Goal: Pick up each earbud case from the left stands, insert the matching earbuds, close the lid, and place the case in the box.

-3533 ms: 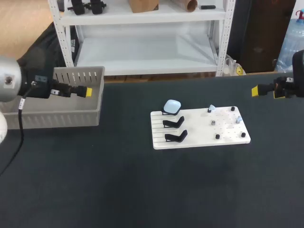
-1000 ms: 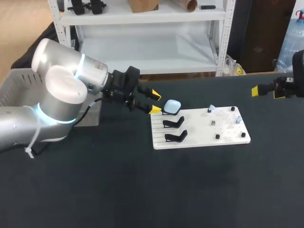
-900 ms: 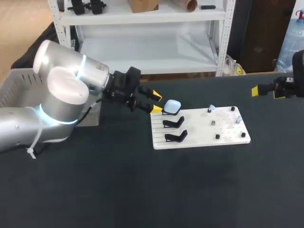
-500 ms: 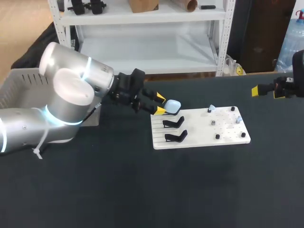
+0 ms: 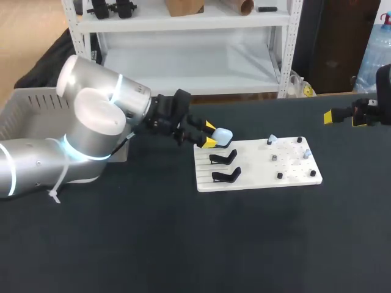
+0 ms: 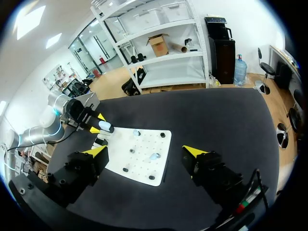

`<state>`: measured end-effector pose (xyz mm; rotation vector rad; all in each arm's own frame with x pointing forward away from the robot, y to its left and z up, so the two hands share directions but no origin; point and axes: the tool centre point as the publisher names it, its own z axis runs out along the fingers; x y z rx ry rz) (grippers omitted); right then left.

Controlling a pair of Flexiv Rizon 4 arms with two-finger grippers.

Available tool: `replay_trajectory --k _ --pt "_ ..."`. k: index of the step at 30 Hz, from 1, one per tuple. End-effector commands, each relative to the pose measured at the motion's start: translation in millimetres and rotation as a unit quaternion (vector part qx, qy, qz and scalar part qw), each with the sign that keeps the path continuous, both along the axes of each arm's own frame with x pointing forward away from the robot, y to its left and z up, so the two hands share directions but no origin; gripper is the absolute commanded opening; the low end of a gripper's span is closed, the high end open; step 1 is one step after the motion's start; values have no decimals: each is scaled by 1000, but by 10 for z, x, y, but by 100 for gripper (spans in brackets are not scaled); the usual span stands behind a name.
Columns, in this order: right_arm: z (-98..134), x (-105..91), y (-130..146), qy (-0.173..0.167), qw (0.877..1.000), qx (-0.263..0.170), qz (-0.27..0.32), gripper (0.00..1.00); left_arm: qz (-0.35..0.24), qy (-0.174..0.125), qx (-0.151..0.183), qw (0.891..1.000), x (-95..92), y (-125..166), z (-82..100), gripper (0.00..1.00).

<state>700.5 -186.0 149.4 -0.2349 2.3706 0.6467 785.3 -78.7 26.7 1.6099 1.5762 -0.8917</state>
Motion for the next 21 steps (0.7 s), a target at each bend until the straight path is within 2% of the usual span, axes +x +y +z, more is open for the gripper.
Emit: replay_trajectory --k 1,7,21 --pt "2 2 -4 1 1000 0 0 100 -3 3 0 1000 46 -35 -21 45" --pt "2 2 -4 1 1000 0 0 100 1 6 1 1000 58 -69 -58 47" --pt "2 2 -4 1 1000 0 0 100 10 5 2 1000 80 -110 -86 40"
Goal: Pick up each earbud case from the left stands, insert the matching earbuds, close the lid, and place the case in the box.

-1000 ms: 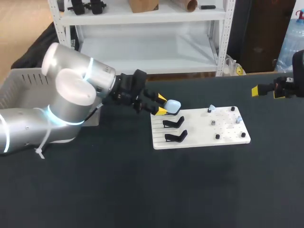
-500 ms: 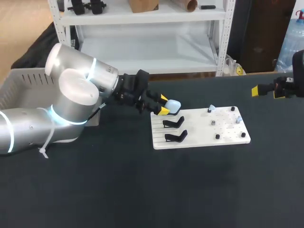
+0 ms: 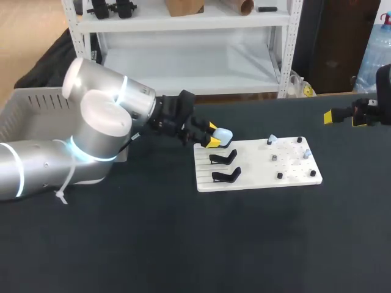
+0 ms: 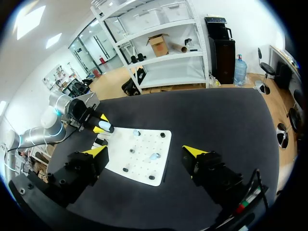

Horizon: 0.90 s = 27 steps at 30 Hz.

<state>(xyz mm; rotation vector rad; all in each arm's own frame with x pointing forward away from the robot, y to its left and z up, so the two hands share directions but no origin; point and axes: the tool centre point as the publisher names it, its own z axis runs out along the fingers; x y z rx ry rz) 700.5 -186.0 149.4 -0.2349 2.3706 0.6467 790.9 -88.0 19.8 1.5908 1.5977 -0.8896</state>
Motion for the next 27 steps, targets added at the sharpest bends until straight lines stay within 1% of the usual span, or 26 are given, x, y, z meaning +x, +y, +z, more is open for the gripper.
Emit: replay_trajectory --k 1,5,10,12,13,14,16,17,19,22,27 --pt "2 2 -4 1 1000 0 0 100 1 -1 1 1000 26 -17 -20 39" --pt "2 2 -4 1 1000 0 0 100 2 -6 1 1000 30 -16 -20 40" --pt "2 2 -4 1 1000 0 0 100 3 -12 1 1000 35 -15 -16 38" --pt "2 2 -4 1 1000 0 0 100 2 -13 1 1000 35 -15 -15 35" --pt "2 2 -4 1 1000 0 0 100 2 -13 1 1000 33 -14 -14 31" --pt "2 2 -4 1 1000 0 0 100 1 -13 0 1000 27 -12 -10 22" --pt "2 2 -4 1 1000 0 0 100 1 -14 -1 1000 12 0 11 2" --pt "2 2 -4 1 1000 0 0 100 0 -14 -3 1000 -1 11 31 0" --pt "2 2 -4 1 1000 0 0 100 -3 -18 -8 1000 -30 39 84 0" --pt "2 2 -4 1 1000 0 0 100 -6 -34 -23 999 -95 109 211 0" --pt "2 2 -4 1 1000 0 0 100 -13 -39 -58 997 -243 225 467 0"
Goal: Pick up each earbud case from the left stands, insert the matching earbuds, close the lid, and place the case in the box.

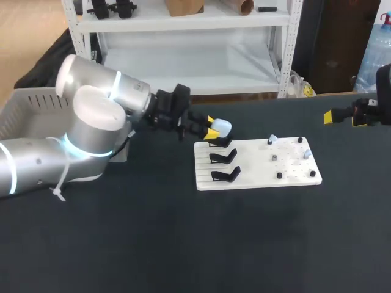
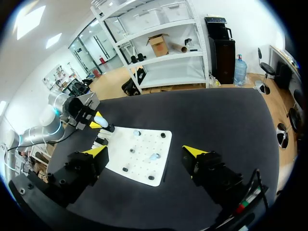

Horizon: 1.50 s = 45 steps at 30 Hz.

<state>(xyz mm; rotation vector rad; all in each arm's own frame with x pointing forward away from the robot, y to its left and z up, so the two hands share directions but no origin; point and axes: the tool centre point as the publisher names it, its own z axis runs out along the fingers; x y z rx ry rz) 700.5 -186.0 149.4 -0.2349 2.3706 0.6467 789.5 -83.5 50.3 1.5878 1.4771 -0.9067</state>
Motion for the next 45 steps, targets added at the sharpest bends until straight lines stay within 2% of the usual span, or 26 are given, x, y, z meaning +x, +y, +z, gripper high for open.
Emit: replay_trajectory --k 1,3,6,10,12,24,45 --pt "2 2 -4 1 1000 0 0 100 5 -11 -29 1000 -270 192 217 0" --pt "2 2 -4 1 1000 0 0 100 7 -16 -47 999 -354 197 321 0" --pt "2 2 -4 1 1000 0 0 100 9 -43 -74 996 -484 173 479 0" --pt "2 2 -4 1 1000 0 0 100 5 -54 -93 994 -618 92 633 0" --pt "2 2 -4 1 1000 0 0 100 3 -69 -99 993 -703 57 683 0" --pt "2 2 -4 1 1000 0 0 100 3 -56 -111 992 -1035 34 1008 0" --pt "2 2 -4 1 1000 0 0 100 3 -56 -111 992 -1035 34 1008 0"
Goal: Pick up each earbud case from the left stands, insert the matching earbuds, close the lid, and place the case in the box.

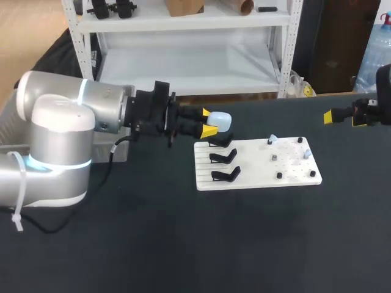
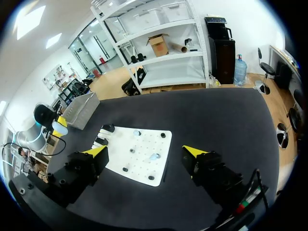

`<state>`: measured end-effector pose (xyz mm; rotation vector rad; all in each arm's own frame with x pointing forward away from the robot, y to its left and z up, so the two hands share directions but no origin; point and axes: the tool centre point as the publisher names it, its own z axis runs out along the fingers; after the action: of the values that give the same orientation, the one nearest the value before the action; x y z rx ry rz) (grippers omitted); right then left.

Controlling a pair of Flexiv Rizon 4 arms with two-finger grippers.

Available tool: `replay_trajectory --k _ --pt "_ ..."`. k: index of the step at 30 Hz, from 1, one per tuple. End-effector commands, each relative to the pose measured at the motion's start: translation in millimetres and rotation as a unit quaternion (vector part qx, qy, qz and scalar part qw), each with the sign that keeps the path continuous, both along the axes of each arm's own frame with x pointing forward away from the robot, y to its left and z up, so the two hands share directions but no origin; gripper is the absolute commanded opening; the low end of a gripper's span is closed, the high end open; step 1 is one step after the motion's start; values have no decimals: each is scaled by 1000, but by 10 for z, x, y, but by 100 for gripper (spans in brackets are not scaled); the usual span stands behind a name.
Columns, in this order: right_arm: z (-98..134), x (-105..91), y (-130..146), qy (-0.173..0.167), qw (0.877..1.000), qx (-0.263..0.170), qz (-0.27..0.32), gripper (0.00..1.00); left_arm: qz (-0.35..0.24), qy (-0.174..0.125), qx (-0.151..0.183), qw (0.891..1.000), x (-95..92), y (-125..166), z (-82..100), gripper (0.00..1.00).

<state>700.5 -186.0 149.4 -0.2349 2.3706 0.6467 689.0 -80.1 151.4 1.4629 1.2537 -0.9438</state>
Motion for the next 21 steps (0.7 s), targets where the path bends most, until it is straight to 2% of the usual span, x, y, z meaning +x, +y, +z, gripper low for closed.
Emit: replay_trajectory --k 1,5,11,13,17,21 --pt "2 2 -4 1 1000 0 0 100 10 -4 -3 1000 -31 0 -3 0" --pt "2 2 -4 1 1000 0 0 100 10 -4 -3 1000 -31 0 -3 0" --pt "2 2 -4 1 1000 0 0 100 23 10 -42 999 -69 -39 -6 0" --pt "2 2 -4 1 1000 0 0 100 20 6 -36 999 -77 -77 -8 0" --pt "26 -108 99 4 1000 1 16 100 11 7 -39 999 -92 -156 -9 0" --pt "116 -300 238 -1 1000 -7 29 100 8 8 -49 999 -103 -218 -10 0"
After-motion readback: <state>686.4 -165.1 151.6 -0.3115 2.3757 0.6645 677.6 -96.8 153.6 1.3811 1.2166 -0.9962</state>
